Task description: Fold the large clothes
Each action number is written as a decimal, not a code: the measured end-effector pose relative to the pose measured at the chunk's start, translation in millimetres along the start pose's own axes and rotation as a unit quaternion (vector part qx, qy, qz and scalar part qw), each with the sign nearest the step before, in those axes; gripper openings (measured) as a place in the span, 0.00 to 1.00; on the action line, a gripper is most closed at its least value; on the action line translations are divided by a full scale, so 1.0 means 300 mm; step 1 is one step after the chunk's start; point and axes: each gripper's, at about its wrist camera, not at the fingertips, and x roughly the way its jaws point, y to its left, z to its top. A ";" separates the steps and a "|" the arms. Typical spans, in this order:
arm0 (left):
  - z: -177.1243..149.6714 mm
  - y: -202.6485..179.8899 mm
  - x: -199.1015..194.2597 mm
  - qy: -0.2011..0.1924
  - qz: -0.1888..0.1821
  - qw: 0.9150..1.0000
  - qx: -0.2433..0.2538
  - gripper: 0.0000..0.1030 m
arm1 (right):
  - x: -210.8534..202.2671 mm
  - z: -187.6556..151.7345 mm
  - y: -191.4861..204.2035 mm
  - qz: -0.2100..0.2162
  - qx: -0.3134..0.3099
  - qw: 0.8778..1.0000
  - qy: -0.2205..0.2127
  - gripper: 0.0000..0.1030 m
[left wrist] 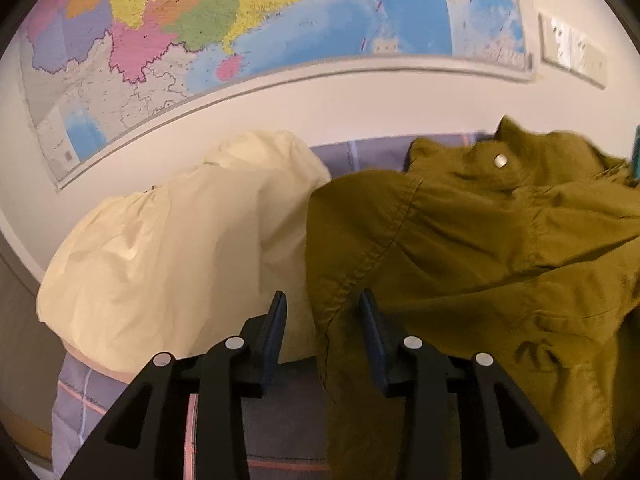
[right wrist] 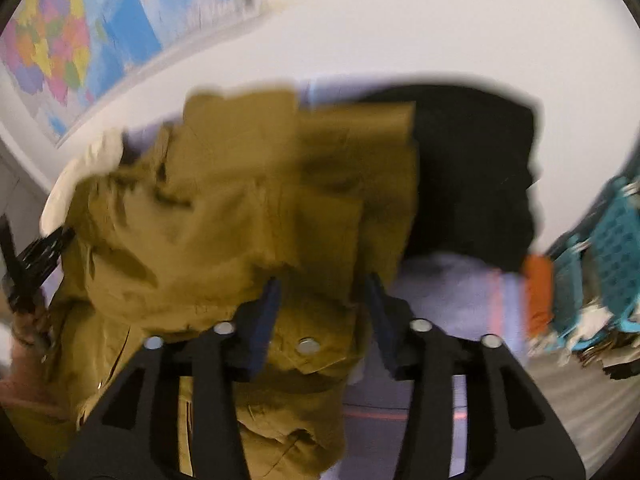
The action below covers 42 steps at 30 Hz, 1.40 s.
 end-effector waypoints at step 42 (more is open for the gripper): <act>-0.284 0.108 -0.255 0.027 -0.138 0.989 -0.046 0.71 | -0.163 -0.702 0.055 0.189 0.115 0.975 -0.014 0.39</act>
